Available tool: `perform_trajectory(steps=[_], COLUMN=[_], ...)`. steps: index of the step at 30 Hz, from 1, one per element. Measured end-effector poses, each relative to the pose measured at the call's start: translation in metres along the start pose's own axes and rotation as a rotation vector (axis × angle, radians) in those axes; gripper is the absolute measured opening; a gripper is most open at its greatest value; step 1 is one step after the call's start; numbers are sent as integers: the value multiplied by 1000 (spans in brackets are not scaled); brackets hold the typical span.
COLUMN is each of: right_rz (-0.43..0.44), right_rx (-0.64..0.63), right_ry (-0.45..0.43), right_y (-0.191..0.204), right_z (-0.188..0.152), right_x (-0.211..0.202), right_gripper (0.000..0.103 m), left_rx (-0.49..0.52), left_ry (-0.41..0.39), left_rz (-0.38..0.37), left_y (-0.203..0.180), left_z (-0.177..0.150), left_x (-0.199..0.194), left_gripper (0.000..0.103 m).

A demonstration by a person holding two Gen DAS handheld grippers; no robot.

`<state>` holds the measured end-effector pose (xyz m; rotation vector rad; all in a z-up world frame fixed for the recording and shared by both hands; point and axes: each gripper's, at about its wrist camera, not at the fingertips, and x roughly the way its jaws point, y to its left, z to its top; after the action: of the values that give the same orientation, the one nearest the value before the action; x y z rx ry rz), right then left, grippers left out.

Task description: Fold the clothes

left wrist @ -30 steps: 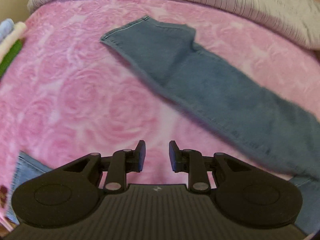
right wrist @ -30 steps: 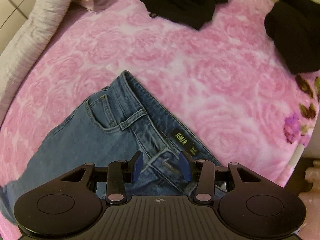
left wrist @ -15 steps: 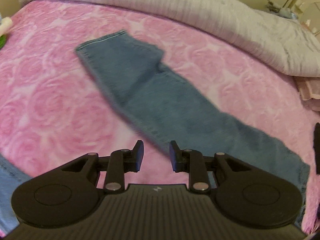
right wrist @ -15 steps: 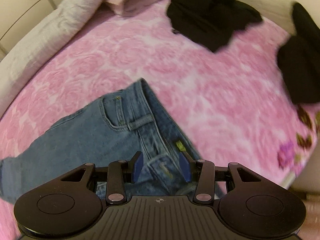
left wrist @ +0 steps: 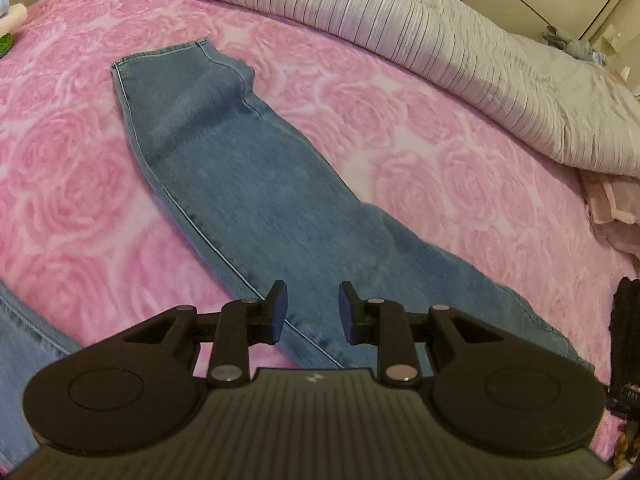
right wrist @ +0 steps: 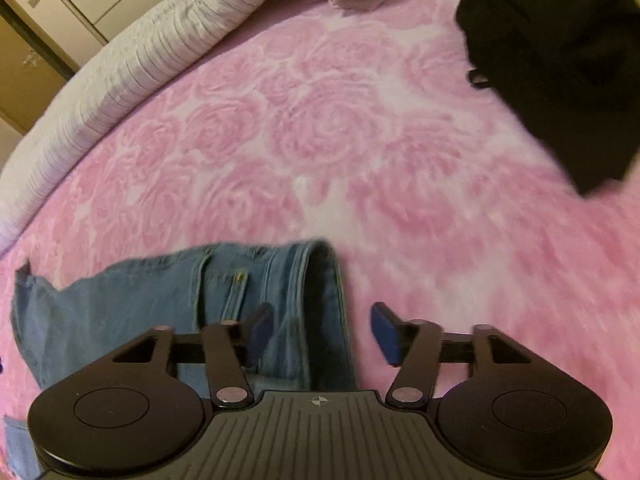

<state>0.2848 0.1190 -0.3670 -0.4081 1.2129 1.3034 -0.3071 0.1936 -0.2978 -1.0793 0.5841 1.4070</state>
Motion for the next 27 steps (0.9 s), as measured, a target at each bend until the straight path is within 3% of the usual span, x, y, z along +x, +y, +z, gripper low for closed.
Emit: perform_trajectory(steps=[5,6,7,9,11,13,15,17,20,24,27], right_rz=[84,104,125,111,87,75,9,-83,-171,-196,-224], right_rx=[53,50,30,-72,-207,-194,-167,-150,-117,82,208], right_ry=[17,12,31,18,-49,-145,-230,-192,-94,-206,-226], right_y=[-16,-14,-10,9,30,30,19,9,5,2,1], right_z=[18,18,20,20,20,22,21,19,24,37,37], right_x=[34,35,38,36,23,1,-14,0,29,8,-13], right_gripper=[63,35,17,16,15,15,15,17,30,51,52], left_rx=[-23,-27,-32,-42,-38,-29,-30,-33,-31,-36,-72], left_ry=[-9,-12,-15,-22,-38,-51,-49,-39,-18,2,-9], left_rz=[55,67,78,99,114,128,136,142,152,164,160], left_y=[-4,-3,-2,0,2,4,7,12,23,45,77], left_z=[-8,-9,-9,-8,-5,-3,-2,-2,-1,6,27], left_x=[-8,-11,-13,-18,-23,-26,-25,-20,-10,4,14], left_gripper=[23,23,23,23,23,23,23,23,23,23,24])
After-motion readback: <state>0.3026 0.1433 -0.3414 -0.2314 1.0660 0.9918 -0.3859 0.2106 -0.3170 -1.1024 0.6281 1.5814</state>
